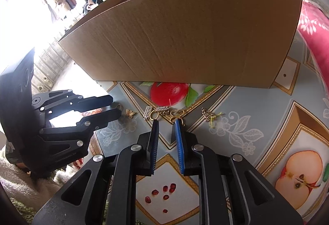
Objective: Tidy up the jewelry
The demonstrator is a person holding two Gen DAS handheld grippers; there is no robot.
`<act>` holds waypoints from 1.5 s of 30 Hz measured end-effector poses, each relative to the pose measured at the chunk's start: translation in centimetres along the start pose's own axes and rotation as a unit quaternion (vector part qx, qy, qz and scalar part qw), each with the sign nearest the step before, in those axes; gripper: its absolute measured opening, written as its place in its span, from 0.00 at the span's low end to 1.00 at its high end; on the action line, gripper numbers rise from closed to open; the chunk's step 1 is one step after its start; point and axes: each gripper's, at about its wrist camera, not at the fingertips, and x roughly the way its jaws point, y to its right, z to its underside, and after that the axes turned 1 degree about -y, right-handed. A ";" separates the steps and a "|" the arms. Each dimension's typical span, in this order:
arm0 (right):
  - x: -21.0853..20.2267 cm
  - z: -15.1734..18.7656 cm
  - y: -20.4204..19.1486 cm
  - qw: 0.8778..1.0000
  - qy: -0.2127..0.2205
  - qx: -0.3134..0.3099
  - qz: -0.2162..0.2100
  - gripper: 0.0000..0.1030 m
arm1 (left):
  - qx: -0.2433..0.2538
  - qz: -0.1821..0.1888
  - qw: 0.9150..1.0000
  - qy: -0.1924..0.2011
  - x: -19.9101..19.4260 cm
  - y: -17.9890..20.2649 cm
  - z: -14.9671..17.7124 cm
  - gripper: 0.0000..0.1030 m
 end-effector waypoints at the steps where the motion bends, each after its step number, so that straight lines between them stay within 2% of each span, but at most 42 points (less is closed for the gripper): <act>1: 0.2 -0.2 0.0 1.000 0.000 0.001 -0.001 0.16 | 0.002 0.000 1.000 0.001 0.1 0.1 -0.1 0.24; 9: -0.2 -0.5 0.6 1.000 0.007 0.005 -0.010 0.16 | 0.013 0.001 1.000 0.006 0.3 0.3 -0.2 0.17; 16: -0.7 -0.5 0.9 1.000 0.009 0.010 -0.012 0.16 | 0.010 0.003 1.000 0.012 0.3 0.2 -0.2 0.15; 18: -0.7 -0.5 0.9 1.000 0.009 0.011 -0.012 0.16 | 0.009 0.002 1.000 0.013 0.2 0.1 0.0 0.11; 29: -1.1 -0.7 0.5 1.000 0.016 0.002 -0.016 0.18 | -0.001 0.003 1.000 0.014 -0.4 -0.5 0.7 0.10; 37: -0.5 -1.4 -0.6 1.000 0.013 -0.028 0.003 0.20 | -0.012 0.001 1.000 0.015 -0.8 -0.6 1.2 0.10; 45: 0.4 -1.7 -1.6 0.998 0.006 -0.053 0.041 0.20 | -0.011 0.004 1.000 0.016 -0.7 -0.6 1.0 0.10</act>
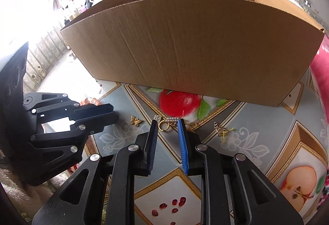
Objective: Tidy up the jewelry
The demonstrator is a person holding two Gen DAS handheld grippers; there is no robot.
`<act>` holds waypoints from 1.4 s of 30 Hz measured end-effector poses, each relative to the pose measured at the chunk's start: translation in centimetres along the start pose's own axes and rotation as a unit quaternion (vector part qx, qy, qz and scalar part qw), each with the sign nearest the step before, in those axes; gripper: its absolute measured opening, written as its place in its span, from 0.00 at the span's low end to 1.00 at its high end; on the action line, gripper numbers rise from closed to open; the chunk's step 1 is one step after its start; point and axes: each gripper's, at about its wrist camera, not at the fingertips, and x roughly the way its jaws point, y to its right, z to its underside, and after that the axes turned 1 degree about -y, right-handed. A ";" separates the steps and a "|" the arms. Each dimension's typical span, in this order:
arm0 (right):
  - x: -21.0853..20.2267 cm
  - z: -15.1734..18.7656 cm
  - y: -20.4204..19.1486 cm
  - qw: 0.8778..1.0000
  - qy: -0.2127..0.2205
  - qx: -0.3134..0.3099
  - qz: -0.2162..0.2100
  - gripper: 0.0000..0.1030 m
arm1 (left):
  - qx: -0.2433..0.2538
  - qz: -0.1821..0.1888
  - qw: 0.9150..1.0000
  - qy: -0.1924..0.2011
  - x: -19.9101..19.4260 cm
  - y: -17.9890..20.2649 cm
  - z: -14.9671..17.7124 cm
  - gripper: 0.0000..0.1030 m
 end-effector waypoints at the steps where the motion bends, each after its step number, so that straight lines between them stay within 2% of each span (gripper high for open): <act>1: 0.0 0.0 -0.1 1.000 0.000 -0.002 0.002 0.20 | 0.000 0.001 1.000 0.000 0.0 0.0 0.0 0.10; 10: 0.4 -0.3 -1.4 0.999 -0.002 -0.041 0.028 0.19 | -0.002 0.002 1.000 0.001 -0.1 -0.2 0.1 0.10; 19: 0.5 -0.4 -1.5 0.999 -0.008 -0.027 0.032 0.14 | -0.002 0.003 1.000 0.001 -0.1 -0.2 0.1 0.10; 29: 1.3 -0.5 -3.8 0.996 -0.012 -0.067 0.050 0.13 | -0.001 0.002 1.000 0.000 0.0 -0.2 0.1 0.10; 42: 0.1 -0.4 -2.6 1.000 -0.015 -0.020 -0.004 0.13 | 0.001 0.002 1.000 0.000 -0.1 -0.2 0.1 0.10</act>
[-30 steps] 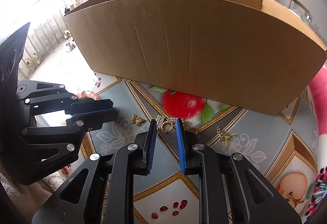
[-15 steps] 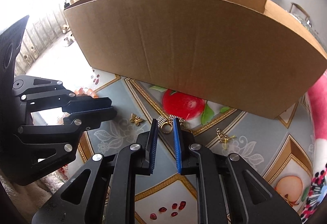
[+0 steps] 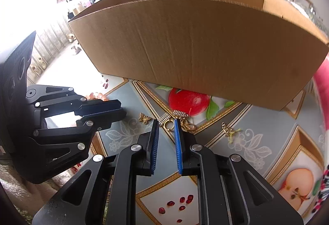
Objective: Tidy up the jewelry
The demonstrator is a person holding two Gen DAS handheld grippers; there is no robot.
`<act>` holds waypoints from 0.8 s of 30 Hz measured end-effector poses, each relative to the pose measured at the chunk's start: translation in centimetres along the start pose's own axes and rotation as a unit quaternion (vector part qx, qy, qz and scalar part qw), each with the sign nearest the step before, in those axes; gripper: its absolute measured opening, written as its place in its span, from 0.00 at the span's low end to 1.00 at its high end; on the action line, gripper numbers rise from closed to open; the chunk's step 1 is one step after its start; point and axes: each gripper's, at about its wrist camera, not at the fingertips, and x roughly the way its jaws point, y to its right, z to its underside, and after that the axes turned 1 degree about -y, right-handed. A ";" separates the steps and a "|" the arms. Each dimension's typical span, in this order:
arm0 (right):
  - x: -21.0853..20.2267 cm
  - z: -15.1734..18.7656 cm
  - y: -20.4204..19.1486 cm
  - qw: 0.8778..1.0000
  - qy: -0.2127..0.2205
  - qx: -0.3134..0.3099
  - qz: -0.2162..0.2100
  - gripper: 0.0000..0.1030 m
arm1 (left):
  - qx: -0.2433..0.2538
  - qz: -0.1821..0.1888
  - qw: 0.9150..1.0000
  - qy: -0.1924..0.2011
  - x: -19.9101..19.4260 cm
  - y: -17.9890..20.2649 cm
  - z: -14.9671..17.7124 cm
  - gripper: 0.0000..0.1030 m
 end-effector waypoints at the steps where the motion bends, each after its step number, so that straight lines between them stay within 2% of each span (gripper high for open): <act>1: 0.2 0.0 0.1 1.000 -0.003 0.002 -0.001 0.13 | 0.000 0.000 1.000 0.000 0.0 0.0 0.0 0.10; 3: -0.2 0.2 1.6 1.000 -0.003 0.002 0.004 0.13 | 0.000 0.000 1.000 0.000 0.0 0.0 0.0 0.10; 7: 0.2 -0.1 1.5 1.000 0.000 -0.016 0.024 0.13 | 0.000 0.000 1.000 0.000 0.0 0.0 0.1 0.10; 13: 0.6 0.1 -0.7 0.996 0.000 -0.065 0.059 0.11 | 0.000 0.000 1.000 0.000 0.0 0.0 0.0 0.10; 24: 0.8 -0.2 -0.5 0.997 -0.005 -0.057 0.049 0.08 | 0.001 0.000 1.000 0.002 0.0 0.0 0.1 0.10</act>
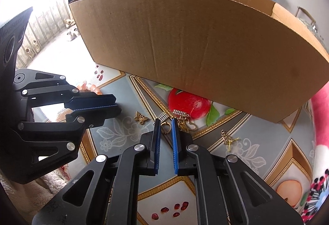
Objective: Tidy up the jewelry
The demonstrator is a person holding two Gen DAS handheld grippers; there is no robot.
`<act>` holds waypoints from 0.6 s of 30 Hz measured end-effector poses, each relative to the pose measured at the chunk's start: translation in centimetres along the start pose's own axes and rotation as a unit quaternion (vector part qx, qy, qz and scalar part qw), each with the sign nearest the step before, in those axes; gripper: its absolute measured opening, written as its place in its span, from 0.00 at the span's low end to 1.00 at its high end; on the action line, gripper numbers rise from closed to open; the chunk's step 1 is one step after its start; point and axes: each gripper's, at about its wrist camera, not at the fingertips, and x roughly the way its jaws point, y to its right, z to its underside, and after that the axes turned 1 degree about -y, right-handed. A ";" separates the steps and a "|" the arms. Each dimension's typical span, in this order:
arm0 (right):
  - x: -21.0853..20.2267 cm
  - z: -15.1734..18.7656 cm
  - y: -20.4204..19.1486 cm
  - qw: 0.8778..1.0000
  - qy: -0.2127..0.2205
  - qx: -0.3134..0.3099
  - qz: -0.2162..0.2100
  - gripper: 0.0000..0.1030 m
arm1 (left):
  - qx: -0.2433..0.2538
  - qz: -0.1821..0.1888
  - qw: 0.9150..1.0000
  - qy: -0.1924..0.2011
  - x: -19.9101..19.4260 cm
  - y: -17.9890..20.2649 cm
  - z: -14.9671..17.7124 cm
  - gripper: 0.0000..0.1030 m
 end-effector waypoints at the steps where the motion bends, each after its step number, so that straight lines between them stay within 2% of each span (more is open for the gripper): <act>1: 0.0 0.0 0.2 1.000 0.001 0.003 -0.001 0.08 | 0.000 0.000 1.000 0.000 0.0 0.0 0.0 0.10; 4: -0.5 -0.2 0.7 1.000 0.006 0.009 -0.007 0.01 | -0.002 0.003 1.000 0.002 -0.1 -0.2 0.1 0.10; 9: -0.9 -0.1 1.4 1.000 0.001 0.017 -0.019 0.01 | -0.001 0.005 1.000 0.002 -0.1 -0.3 0.2 0.10; 12: -1.1 -0.5 1.8 0.999 -0.003 0.025 -0.035 0.08 | 0.000 0.004 1.000 0.001 -0.1 -0.3 0.2 0.10; 13: -1.0 -0.7 1.9 0.999 -0.003 0.024 -0.036 0.14 | 0.000 0.004 1.000 0.001 -0.1 -0.3 0.2 0.10; 18: -0.8 -0.6 1.9 0.999 -0.011 0.016 -0.034 0.16 | 0.000 0.004 1.000 0.001 -0.2 -0.3 0.2 0.10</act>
